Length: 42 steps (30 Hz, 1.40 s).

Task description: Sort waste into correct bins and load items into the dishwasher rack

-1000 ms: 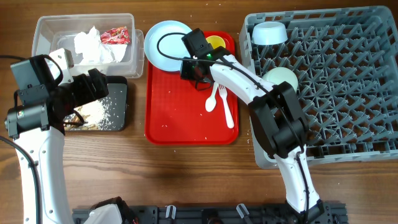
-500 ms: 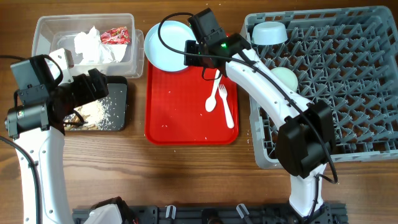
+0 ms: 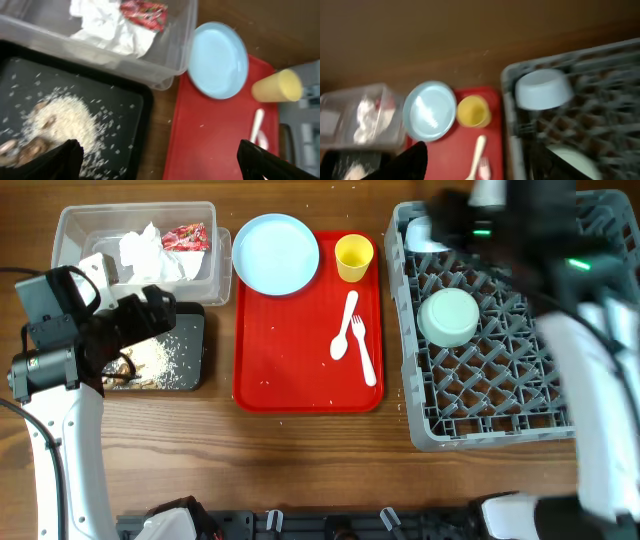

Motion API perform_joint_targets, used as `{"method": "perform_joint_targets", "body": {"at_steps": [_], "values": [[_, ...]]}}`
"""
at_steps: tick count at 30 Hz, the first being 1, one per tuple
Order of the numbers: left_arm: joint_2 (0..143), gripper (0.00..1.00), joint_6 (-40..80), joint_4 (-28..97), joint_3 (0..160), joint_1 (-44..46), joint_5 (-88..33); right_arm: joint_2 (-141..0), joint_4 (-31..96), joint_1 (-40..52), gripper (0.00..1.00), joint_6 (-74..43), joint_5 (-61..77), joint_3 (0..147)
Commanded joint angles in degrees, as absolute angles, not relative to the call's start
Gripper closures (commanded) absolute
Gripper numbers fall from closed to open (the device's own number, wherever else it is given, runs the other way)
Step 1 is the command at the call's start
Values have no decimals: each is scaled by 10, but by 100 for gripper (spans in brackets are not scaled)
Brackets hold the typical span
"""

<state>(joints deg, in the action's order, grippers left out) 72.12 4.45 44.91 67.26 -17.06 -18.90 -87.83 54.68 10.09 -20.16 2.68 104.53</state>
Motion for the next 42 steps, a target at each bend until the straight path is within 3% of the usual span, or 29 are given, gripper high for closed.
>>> {"method": "perform_joint_targets", "body": {"at_steps": [1, 5, 6, 9, 13, 20, 21, 23, 25, 26, 28, 29, 32, 35, 42], "values": [[726, 0, 160, 369, 679, -149, -289, -874, 580, 47, 32, -183, 31, 1044], [801, 0, 187, 293, 745, 18, -225, -876, 594, 26, 31, -180, 40, 1044], [862, 0, 184, 298, 809, 80, -181, -876, 596, 27, 31, -180, 45, 1044], [1017, 0, 167, 371, 979, 151, -137, -876, 611, 27, 30, -180, 52, 1044], [1225, 1, 168, 466, 1178, 185, -130, -876, 634, 27, 29, -180, 52, 1044], [1347, 7, 168, 412, 1186, 240, -97, -877, 653, 27, 28, -182, 55, 1044], [1358, 0, 168, 397, 1185, 248, -97, -877, 656, 27, 29, -181, 55, 1044], [1367, 0, 168, 387, 1185, 250, -97, -877, 659, 27, 29, -180, 55, 1044], [1378, 48, 170, 384, 1185, 250, -97, -877, 659, 27, 29, -181, 55, 1044], [1383, 58, 170, 384, 1185, 250, -97, -877, 659, 27, 29, -180, 55, 1044], [1386, 89, 170, 386, 1182, 254, -97, -877, 659, 27, 29, -180, 55, 1044], [1385, 96, 170, 390, 1182, 254, -97, -877, 658, 27, 29, -181, 57, 1044], [1362, 96, 172, 440, 1182, 244, -114, -882, 635, 27, 29, -181, 115, 1038], [1306, 96, 172, 512, 1182, 199, -241, -905, 590, 28, 30, -165, 241, 1012], [1222, 96, 167, 593, 1182, 71, -795, -1015, 577, 36, 29, 30, 602, 1008]]}}
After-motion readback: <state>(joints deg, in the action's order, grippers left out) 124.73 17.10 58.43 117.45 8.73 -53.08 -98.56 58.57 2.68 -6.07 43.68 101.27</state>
